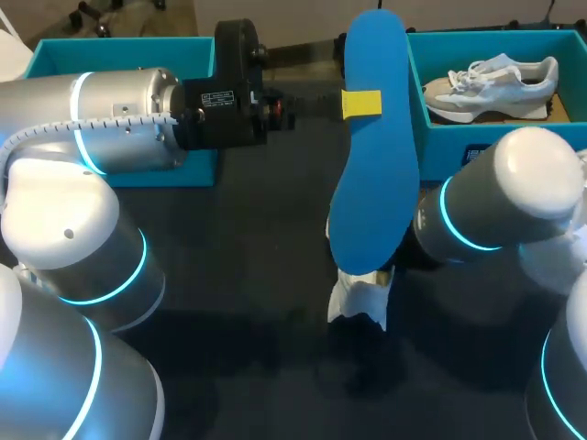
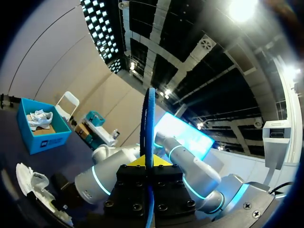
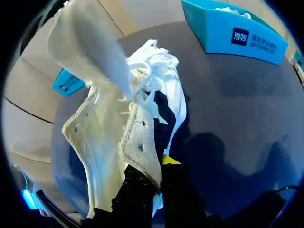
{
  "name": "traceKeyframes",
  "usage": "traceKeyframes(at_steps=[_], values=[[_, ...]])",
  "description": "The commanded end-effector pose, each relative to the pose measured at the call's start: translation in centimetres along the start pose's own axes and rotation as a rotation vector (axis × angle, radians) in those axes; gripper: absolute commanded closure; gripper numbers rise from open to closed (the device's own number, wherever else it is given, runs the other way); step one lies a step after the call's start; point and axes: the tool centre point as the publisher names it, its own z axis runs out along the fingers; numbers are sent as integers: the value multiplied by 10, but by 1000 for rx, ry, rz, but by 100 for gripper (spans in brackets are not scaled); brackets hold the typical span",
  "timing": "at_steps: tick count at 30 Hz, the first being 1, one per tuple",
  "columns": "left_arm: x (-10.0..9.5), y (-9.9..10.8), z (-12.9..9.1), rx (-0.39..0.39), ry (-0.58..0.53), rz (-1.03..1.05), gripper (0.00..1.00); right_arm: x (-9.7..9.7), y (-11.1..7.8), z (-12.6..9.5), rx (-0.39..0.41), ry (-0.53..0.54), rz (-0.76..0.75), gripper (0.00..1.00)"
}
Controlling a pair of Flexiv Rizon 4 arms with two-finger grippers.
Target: Take the shoe out of the shoebox, open the shoe tongue, remove and reinsert the insole, then place the shoe into the shoebox
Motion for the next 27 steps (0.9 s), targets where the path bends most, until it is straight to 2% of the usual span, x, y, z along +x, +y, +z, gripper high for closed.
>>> traceKeyframes(at_steps=[1, 6, 11, 19, 25, 26, 27], values=[[0, 2, 1, 5, 0, 0, 100, 12, 2, 2, -17, -60, 6, 100], [0, 2, 1, 5, 0, 0, 100, 17, 10, 5, -16, -50, -33, 100], [0, 2, 1, 5, 0, 0, 100, 16, 16, 10, -26, -86, -67, 100], [0, 2, 1, 5, 0, 0, 100, 18, 11, 29, -9, -91, -71, 100], [0, 2, 1, 5, 0, 0, 100, 17, 8, 31, 4, -91, -77, 100], [0, 2, 1, 5, 0, 0, 100, 16, 8, 30, 4, -95, -74, 73], [0, 2, 1, 5, 0, 0, 100, 15, 9, 29, 4, -97, -73, 50]])
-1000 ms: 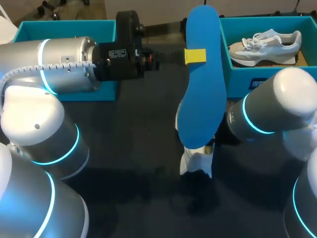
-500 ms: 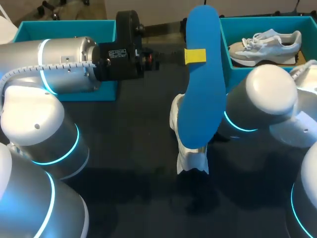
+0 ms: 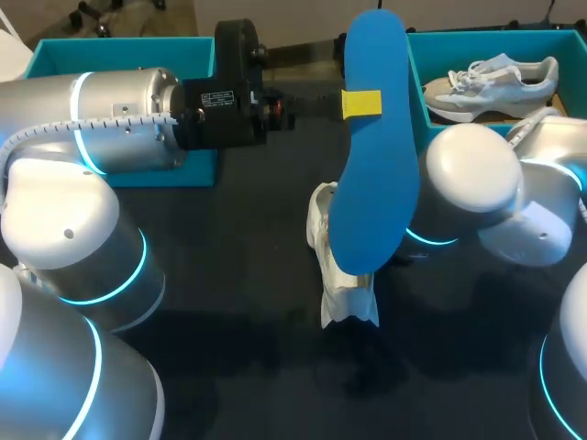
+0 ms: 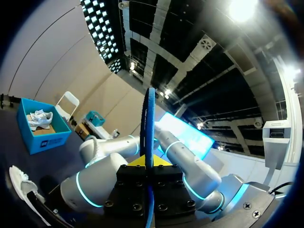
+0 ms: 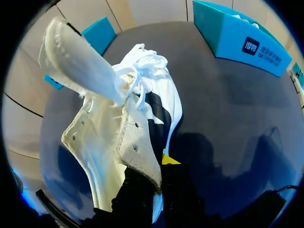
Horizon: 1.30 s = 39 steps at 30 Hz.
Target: Take the shoe out of the shoebox, open the shoe tongue, remove and reinsert the insole, then place the shoe into the shoebox
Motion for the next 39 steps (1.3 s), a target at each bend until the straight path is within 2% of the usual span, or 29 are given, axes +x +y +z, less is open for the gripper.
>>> traceKeyframes(at_steps=[1, 4, 9, 13, 27, 30, 34, 39], values=[[0, 2, 1, 5, 0, 0, 100, -1, 0, -2, -7, -4, 12, 0], [0, 2, 1, 5, 0, 0, 100, -1, -1, -7, -11, 1, 18, 0], [0, 2, 1, 5, 0, 0, 100, 3, 2, -22, -4, 69, 29, 0], [0, 2, 1, 5, 0, 0, 100, 7, 9, -41, 41, 259, 29, 0], [0, 2, 1, 5, 0, 0, 100, 7, 9, -41, 41, 259, 29, 0], [0, 2, 1, 5, 0, 0, 100, 14, 14, -52, 89, 342, 44, 0], [0, 2, 1, 5, 0, 0, 100, 8, 17, -69, 155, 427, 64, 0], [0, 2, 1, 5, 0, 0, 100, 3, 19, -88, 182, 509, 81, 0]])
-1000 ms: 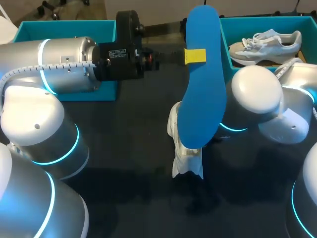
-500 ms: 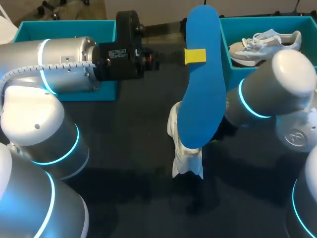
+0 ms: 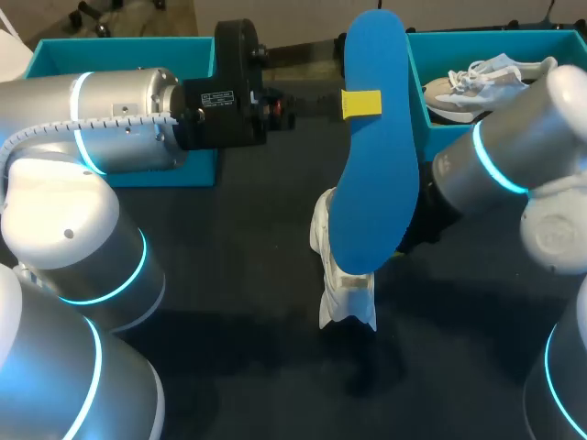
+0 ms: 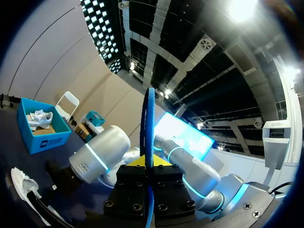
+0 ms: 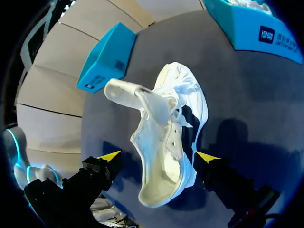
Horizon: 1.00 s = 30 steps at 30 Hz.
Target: Take the shoe out of the shoebox, open the shoe tongue, remove and reinsert the insole, then place the shoe into the shoebox
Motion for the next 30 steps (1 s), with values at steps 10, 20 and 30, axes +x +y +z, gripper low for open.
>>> traceKeyframes(at_steps=[10, 20, 30], values=[[0, 2, 1, 5, 0, 0, 100, -6, 2, -65, 30, 235, 31, 0], [0, 2, 1, 5, 0, 0, 100, 4, 22, -110, -46, 386, 53, 0], [0, 2, 1, 5, 0, 0, 100, 15, 38, -141, -88, 499, 50, 0]])
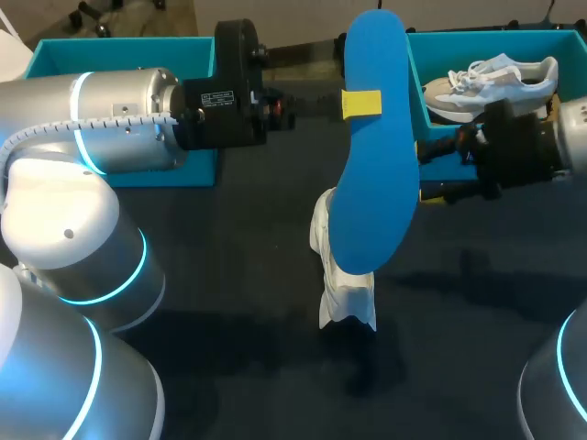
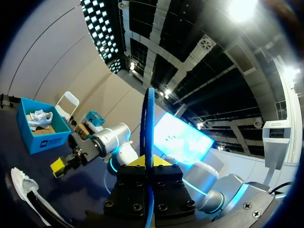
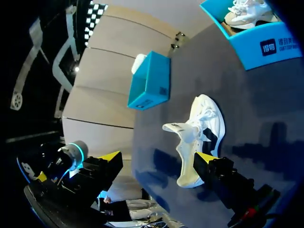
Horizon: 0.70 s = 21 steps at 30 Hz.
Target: Take the shoe out of the shoebox, open the shoe tongue, remove and reinsert the insole, then place the shoe into the shoebox
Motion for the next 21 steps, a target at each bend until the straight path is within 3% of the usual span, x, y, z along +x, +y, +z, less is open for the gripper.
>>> traceKeyframes(at_steps=[1, 13, 21], values=[[0, 2, 1, 5, 0, 0, 100, 4, 0, -11, -2, 64, 8, 0], [0, 2, 1, 5, 0, 0, 100, 35, 12, -34, 4, 414, 88, 0], [0, 2, 1, 5, 0, 0, 100, 47, 20, -48, -15, 499, 43, 0]])
